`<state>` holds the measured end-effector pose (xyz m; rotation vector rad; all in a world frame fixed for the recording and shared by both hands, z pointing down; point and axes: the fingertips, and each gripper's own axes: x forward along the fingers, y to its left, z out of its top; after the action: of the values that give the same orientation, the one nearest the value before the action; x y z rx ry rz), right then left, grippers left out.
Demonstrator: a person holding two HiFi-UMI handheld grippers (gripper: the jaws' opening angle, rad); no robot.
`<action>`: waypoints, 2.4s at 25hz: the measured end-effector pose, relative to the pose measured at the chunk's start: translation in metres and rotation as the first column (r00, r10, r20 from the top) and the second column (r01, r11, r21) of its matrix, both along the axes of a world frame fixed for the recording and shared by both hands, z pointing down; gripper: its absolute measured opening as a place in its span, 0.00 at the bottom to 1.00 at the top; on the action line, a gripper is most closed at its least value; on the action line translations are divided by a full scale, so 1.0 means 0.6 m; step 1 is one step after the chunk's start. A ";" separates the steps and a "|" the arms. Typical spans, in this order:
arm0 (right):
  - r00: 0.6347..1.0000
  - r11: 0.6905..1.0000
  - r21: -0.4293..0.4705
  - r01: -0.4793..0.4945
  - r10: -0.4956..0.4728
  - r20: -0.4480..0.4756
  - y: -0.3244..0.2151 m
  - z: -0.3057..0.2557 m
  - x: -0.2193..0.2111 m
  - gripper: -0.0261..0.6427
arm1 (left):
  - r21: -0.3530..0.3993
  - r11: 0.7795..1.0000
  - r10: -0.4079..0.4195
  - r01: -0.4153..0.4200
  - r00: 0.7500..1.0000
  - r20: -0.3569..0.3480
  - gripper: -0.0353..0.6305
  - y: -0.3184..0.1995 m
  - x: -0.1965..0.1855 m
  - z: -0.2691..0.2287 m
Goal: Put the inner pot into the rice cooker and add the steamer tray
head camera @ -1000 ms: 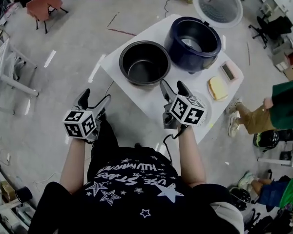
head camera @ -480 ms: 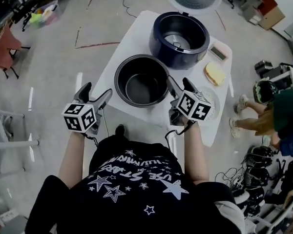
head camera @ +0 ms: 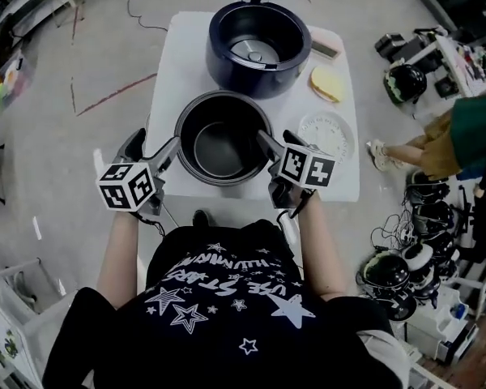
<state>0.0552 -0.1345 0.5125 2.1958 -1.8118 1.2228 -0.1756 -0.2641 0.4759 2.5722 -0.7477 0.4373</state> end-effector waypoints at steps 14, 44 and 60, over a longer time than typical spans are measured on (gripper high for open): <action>0.991 0.963 -0.248 -0.102 0.077 -0.110 -0.004 0.051 -0.011 0.34 | -0.074 0.977 0.201 -0.201 0.980 -0.004 0.67 -0.029 0.058 0.031; 0.923 0.956 -0.244 -0.161 0.059 -0.381 0.006 -0.008 -0.040 0.14 | -0.212 0.923 0.360 -0.322 0.918 0.169 0.21 0.025 0.087 0.075; 0.862 0.975 -0.023 -0.220 0.183 -0.473 0.035 -0.207 0.010 0.15 | -0.075 0.908 0.414 -0.411 0.910 0.020 0.18 0.015 0.167 -0.131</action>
<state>0.0615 -0.1133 0.3881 2.4118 -1.3506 0.6742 -0.0753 -0.2553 0.3975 2.6573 -0.1835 0.6262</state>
